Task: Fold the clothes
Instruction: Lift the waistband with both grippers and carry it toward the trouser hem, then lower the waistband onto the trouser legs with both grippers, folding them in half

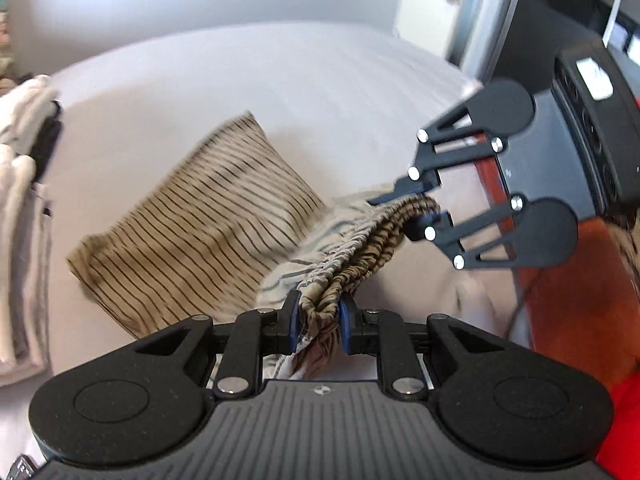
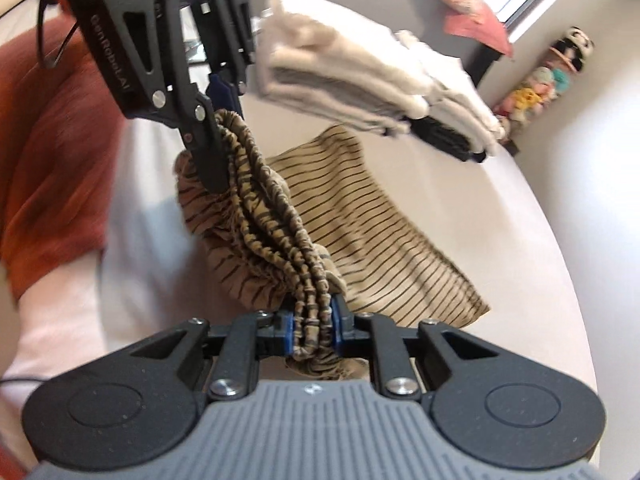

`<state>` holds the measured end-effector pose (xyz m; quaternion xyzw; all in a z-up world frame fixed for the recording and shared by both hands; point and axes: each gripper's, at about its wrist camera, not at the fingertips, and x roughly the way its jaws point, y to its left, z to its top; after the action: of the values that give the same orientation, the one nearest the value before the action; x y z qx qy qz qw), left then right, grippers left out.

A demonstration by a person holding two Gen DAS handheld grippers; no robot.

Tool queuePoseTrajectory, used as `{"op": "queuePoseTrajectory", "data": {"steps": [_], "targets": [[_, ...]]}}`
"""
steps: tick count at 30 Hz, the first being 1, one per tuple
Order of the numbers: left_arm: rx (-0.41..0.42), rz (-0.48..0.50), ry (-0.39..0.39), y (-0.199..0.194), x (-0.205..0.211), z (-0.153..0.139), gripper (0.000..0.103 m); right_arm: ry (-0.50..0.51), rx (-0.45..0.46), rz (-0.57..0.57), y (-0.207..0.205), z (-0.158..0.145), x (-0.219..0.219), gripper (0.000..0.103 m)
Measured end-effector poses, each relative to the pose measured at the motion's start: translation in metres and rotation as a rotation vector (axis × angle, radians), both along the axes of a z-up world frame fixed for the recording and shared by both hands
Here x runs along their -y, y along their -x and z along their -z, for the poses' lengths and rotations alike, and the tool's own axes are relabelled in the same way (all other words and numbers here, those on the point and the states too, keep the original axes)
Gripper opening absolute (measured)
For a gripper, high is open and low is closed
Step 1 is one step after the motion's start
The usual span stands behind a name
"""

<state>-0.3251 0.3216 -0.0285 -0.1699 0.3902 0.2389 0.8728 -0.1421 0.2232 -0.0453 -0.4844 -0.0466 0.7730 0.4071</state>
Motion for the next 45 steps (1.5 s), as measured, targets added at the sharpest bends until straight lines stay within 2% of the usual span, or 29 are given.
{"op": "queuePoseTrajectory", "data": {"steps": [4, 11, 18, 26, 32, 37, 39, 41, 45], "targets": [[0.058, -0.051, -0.004, 0.006, -0.027, 0.006, 0.027, -0.013, -0.050, 0.046, -0.002, 0.001, -0.028, 0.019], [0.226, -0.192, 0.062, 0.024, -0.066, 0.034, 0.030, 0.018, -0.146, 0.131, -0.007, 0.015, -0.076, 0.019], [0.299, -0.240, 0.054, 0.032, -0.099, 0.038, 0.030, 0.032, -0.259, 0.210, -0.014, 0.022, -0.118, 0.020], [0.303, -0.257, 0.072, 0.034, -0.158, 0.041, 0.030, 0.040, -0.300, 0.226, -0.014, 0.027, -0.185, 0.020], [0.290, -0.372, 0.128, 0.039, -0.197, 0.075, 0.033, 0.086, -0.336, 0.262, -0.012, 0.050, -0.240, 0.021], [0.273, -0.452, 0.137, 0.040, -0.199, 0.097, 0.034, 0.128, -0.364, 0.299, -0.011, 0.072, -0.261, 0.024], [0.268, -0.475, 0.127, 0.041, -0.196, 0.101, 0.040, 0.127, -0.368, 0.308, -0.010, 0.076, -0.261, 0.029], [0.263, -0.505, 0.114, 0.043, -0.193, 0.102, 0.053, 0.113, -0.375, 0.322, -0.011, 0.076, -0.259, 0.033], [0.277, -0.577, 0.044, 0.051, -0.185, 0.090, 0.062, 0.066, -0.425, 0.368, -0.020, 0.064, -0.253, 0.045]]}}
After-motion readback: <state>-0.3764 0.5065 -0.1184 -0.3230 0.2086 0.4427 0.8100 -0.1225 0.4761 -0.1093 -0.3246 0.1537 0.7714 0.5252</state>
